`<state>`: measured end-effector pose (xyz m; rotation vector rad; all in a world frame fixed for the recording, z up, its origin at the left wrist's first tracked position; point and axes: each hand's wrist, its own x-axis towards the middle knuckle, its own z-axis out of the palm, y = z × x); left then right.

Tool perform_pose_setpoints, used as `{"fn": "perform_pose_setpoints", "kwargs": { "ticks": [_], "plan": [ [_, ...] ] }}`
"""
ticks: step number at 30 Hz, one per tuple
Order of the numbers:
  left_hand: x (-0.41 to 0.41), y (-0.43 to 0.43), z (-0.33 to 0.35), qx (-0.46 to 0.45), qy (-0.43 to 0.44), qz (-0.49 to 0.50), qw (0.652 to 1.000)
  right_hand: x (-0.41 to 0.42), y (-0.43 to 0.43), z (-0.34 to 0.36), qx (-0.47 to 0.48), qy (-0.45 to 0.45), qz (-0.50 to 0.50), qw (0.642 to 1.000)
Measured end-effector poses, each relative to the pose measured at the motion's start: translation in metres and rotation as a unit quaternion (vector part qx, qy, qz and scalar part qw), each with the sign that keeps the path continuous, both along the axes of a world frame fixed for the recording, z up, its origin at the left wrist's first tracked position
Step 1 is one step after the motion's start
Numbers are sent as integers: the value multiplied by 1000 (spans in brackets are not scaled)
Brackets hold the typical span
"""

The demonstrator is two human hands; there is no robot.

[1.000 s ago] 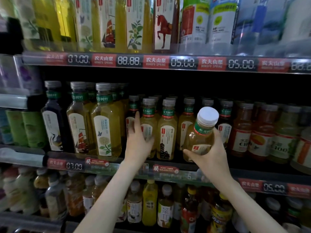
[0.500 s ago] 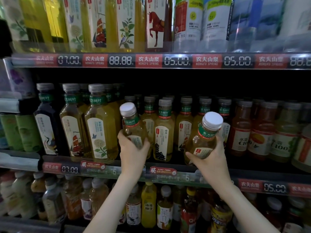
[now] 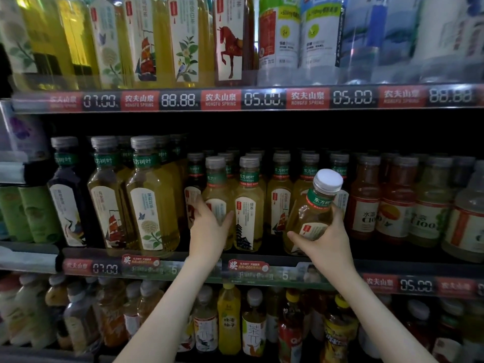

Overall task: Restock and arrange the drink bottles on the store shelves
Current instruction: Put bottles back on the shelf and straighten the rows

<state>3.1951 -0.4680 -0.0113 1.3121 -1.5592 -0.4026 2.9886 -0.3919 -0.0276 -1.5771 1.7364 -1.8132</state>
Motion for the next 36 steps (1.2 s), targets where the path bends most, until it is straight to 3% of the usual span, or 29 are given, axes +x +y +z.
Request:
{"fn": "perform_pose_setpoints", "kwargs": {
  "ticks": [6,8,14,22,32,36],
  "plan": [
    [-11,1,-9,8,-8,-33,999,-25,14,3,-14,-43,-61,997],
    [-22,8,-19,3,-48,-33,998,-34,19,2,-22,-61,-90,994],
    [-62,9,-22,21,-120,53,991,-59,34,2,-13,-70,-154,985],
    [-81,0,-27,37,-113,72,990,-45,5,21,132,51,-47,989],
    [-72,17,-32,-25,-138,78,987,-26,-17,12,155,65,-43,985],
    [-88,47,-36,-87,-148,33,985,-45,11,9,78,94,-74,990]
  ]
}}
